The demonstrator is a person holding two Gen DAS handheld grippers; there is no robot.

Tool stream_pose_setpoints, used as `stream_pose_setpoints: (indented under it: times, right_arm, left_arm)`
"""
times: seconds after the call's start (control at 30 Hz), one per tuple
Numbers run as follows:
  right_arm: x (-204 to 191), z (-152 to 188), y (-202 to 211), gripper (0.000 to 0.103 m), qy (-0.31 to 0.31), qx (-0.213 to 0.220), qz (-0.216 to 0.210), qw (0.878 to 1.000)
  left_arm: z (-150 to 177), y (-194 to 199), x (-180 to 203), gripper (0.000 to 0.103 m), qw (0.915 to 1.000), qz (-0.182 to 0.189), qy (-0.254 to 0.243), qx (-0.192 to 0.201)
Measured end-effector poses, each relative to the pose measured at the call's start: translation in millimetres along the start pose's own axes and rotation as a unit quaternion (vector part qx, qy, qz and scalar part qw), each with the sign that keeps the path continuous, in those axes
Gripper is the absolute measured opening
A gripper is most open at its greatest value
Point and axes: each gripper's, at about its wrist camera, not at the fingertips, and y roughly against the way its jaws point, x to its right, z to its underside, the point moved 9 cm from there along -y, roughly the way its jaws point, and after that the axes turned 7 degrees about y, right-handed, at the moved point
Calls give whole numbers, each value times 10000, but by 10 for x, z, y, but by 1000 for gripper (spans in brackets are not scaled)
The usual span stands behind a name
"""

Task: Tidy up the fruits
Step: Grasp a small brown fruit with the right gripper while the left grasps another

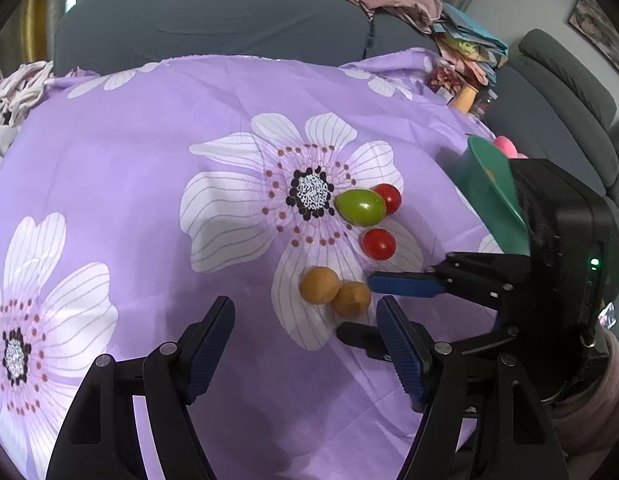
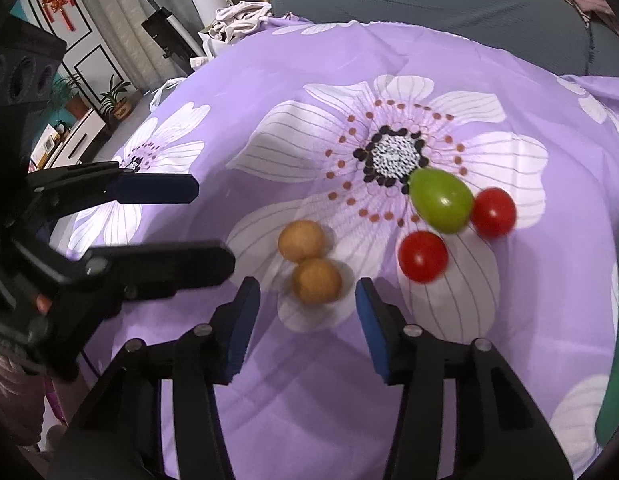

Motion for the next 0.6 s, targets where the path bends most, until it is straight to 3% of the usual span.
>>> stream_pose_setpoints:
  times: [0.13, 0.43, 0.6]
  right_arm:
    - [20, -1, -48, 27, 79, -59, 74, 9999]
    - [270, 257, 182, 28, -163, -44, 298, 9994]
    - [339, 355, 319, 28, -312, 40, 305, 9990]
  left_arm:
    - [-34, -23, 8, 73, 10000, 11, -69, 5]
    - [-43, -245, 222, 73, 9986, -105, -499, -147]
    - [-25, -461, 212, 69, 9973, -381, -514, -362]
